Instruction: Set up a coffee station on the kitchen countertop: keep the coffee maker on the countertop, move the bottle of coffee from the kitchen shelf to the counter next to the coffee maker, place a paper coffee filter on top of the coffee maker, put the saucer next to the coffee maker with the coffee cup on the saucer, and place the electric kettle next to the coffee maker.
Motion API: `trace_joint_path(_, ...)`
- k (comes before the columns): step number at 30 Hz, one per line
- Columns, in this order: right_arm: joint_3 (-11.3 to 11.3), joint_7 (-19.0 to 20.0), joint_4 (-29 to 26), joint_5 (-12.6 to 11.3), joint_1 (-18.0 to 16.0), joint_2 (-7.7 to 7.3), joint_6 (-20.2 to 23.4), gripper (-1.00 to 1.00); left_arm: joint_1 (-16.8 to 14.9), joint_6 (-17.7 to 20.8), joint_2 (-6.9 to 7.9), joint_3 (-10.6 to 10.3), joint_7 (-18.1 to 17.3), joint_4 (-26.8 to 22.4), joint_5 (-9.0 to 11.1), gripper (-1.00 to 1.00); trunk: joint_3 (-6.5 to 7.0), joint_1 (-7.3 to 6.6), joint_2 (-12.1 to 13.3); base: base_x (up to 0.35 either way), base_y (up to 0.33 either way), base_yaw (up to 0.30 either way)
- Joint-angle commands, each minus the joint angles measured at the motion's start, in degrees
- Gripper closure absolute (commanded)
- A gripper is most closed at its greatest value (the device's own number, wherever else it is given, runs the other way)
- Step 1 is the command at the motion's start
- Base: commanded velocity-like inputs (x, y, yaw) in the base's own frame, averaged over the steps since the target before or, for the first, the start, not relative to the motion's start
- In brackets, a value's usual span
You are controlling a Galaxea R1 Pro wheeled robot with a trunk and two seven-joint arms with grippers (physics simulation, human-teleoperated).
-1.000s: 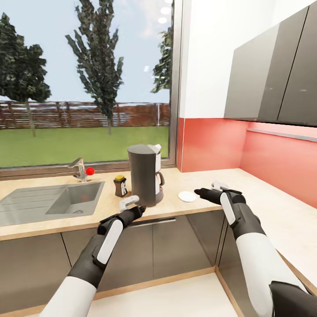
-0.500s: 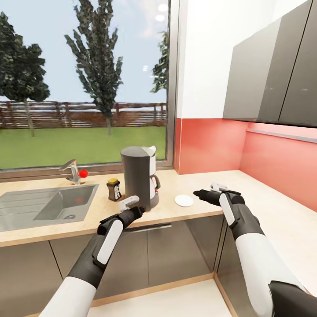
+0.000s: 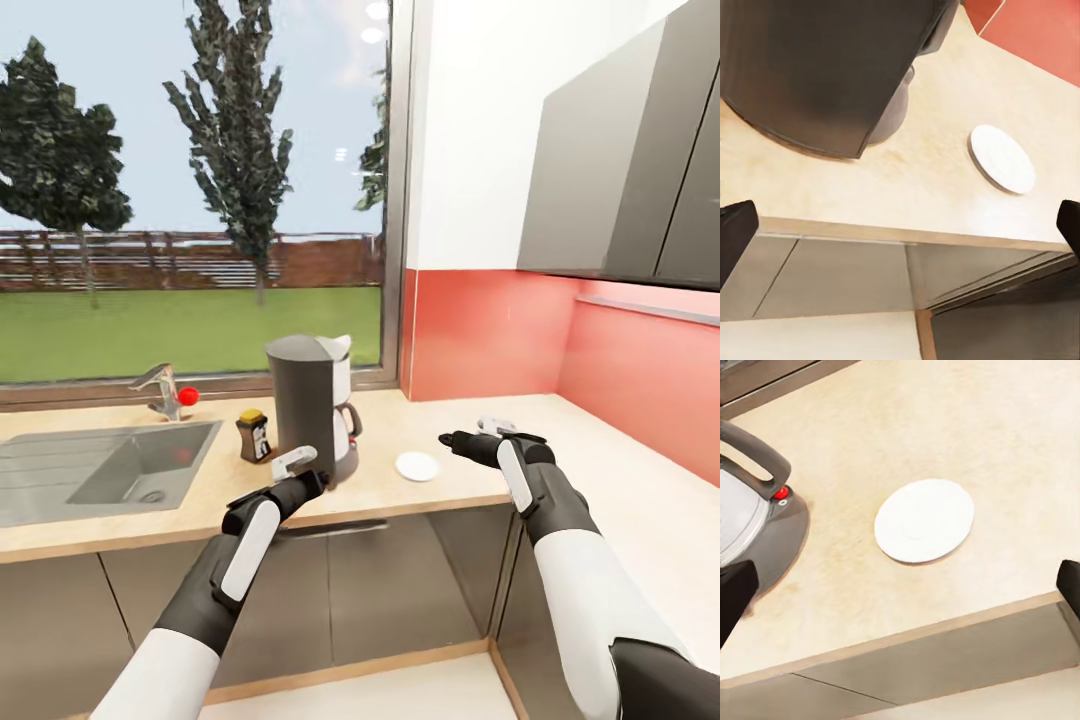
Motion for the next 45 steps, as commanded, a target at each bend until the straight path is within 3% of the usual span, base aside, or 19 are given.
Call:
trace_joint_path(1, -0.27, 0.29, -0.08, 0.08, -0.03, 0.04, 0.3, -1.0, -0.05, 0.11, -0.01, -0.07, 0.54, -0.04, 0.61, -1.0, -0.1, 0.04, -0.09, 0.181, -0.23, 0.257)
trace_joint_path(17, -0.24, 0.29, -0.09, 0.08, 0.0, 0.04, 0.3, -1.0, -0.07, 0.11, -0.2, -0.08, 0.52, 0.0, 0.61, -1.0, -0.1, 0.04, -0.09, 0.179, -0.222, 0.125)
trace_joint_path(40, -0.15, 0.44, 0.14, 0.13, 0.0, -0.05, 0.3, -1.0, -0.02, -0.05, -0.6, -0.07, 0.52, 0.13, 0.56, -1.0, -0.1, 0.04, -0.09, 0.071, -0.025, 0.0)
trace_joint_path(45, -0.09, 0.54, 0.64, 0.16, 0.0, -0.05, 0.34, -1.0, 0.26, -0.08, -1.54, -0.07, 0.43, 0.16, 2.41, -1.0, -0.1, 0.04, -0.09, 0.057, -0.024, 0.0)
